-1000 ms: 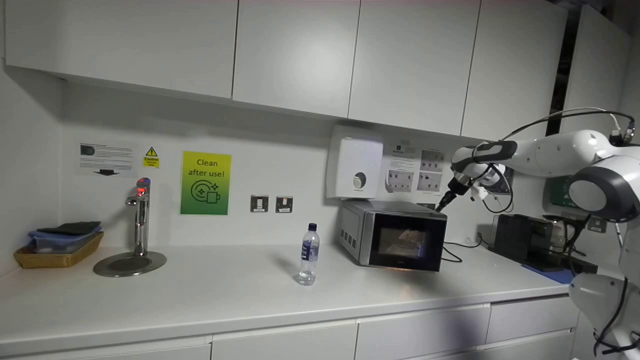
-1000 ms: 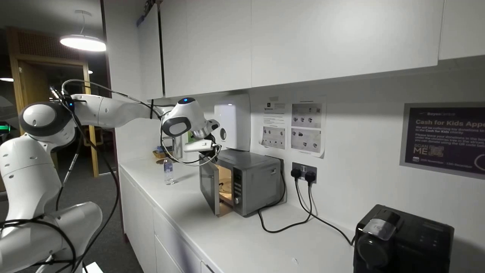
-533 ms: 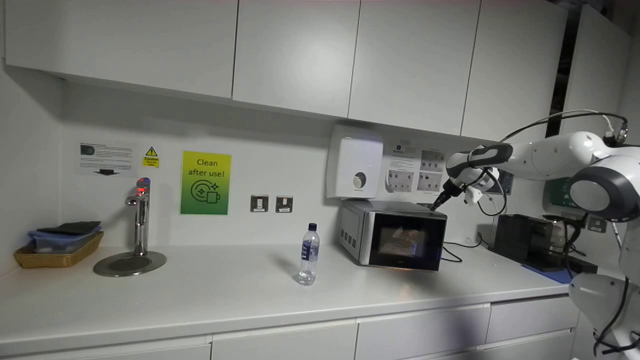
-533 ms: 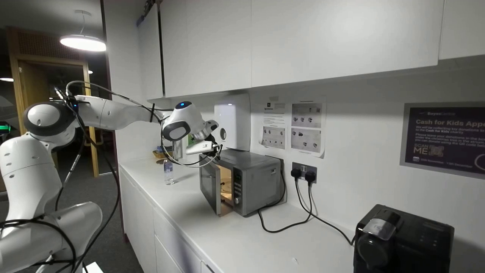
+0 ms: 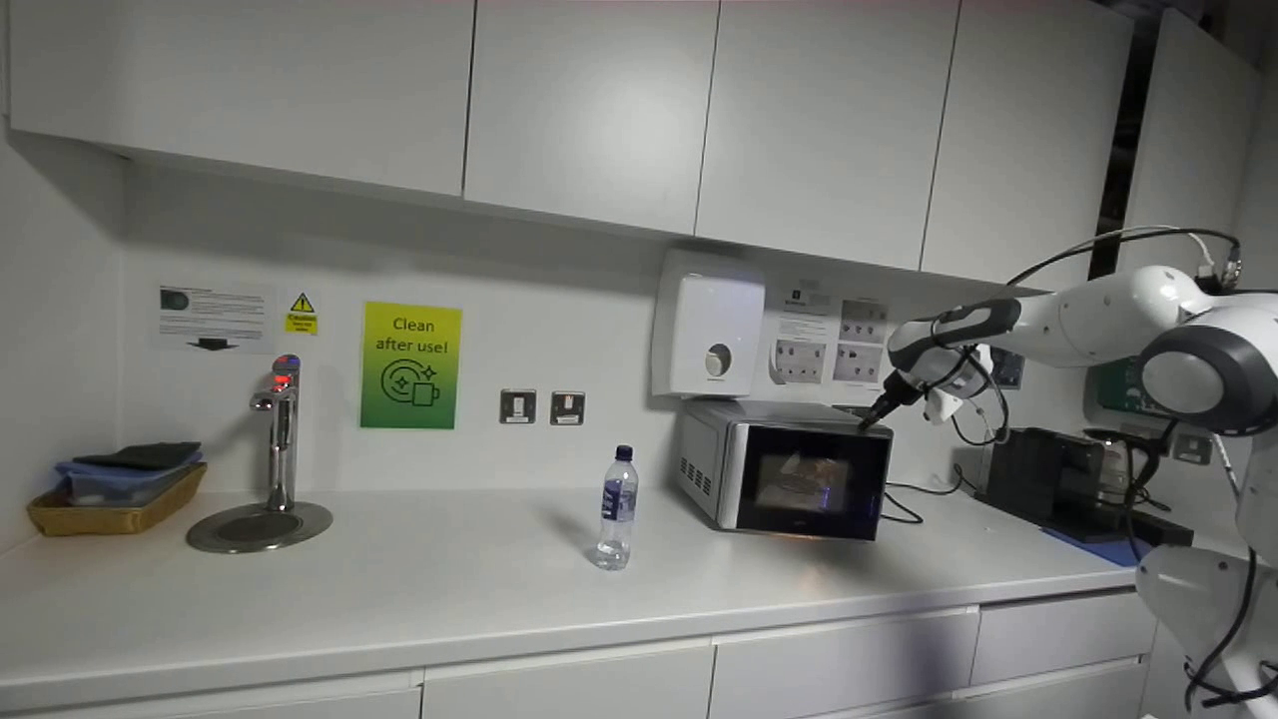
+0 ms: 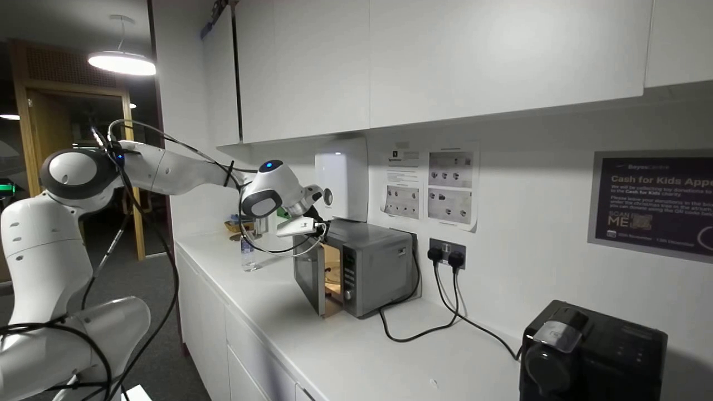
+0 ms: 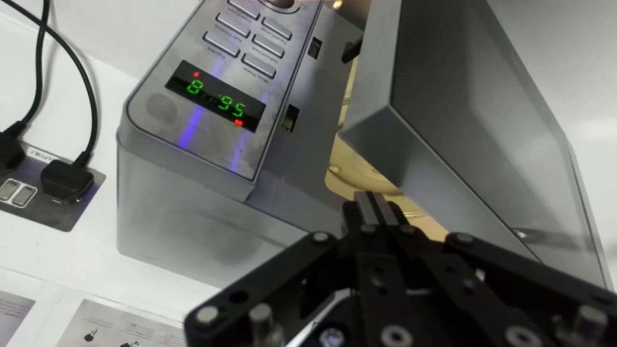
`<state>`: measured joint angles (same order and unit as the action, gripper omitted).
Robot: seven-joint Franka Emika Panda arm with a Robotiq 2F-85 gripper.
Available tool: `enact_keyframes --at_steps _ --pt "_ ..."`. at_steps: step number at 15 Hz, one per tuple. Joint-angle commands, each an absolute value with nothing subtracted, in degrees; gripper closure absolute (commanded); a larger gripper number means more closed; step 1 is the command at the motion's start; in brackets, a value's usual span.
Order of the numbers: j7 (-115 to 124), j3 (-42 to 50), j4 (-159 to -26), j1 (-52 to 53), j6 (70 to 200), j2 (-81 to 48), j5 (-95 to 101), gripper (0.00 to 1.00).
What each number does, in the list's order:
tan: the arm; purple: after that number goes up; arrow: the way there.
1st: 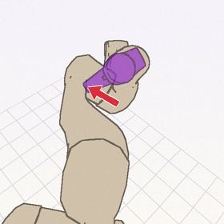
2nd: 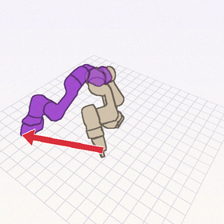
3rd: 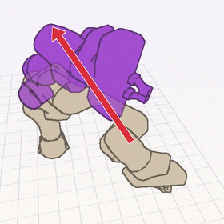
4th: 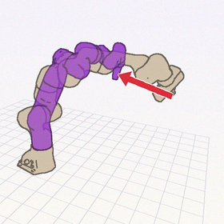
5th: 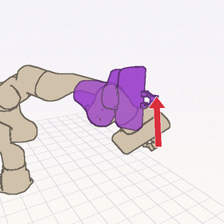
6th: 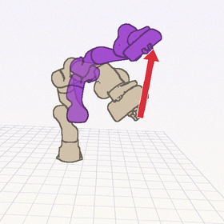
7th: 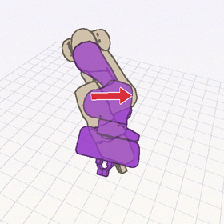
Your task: Open the microwave
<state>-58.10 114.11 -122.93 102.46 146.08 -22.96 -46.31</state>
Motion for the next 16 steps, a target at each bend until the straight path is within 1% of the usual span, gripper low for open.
enact_keyframes --at_steps 1,6,12,16 --pt "-57.08 113.38 -122.59 101.83 147.38 -21.01 -46.64 1.00" --pt "-52.49 113.51 -121.86 101.26 143.52 -21.25 -46.11 1.00" --pt "-47.58 114.78 -120.44 101.42 133.90 -21.85 -46.20 1.00" --pt "-46.04 114.92 -119.31 101.01 129.71 -21.90 -46.65 1.00"
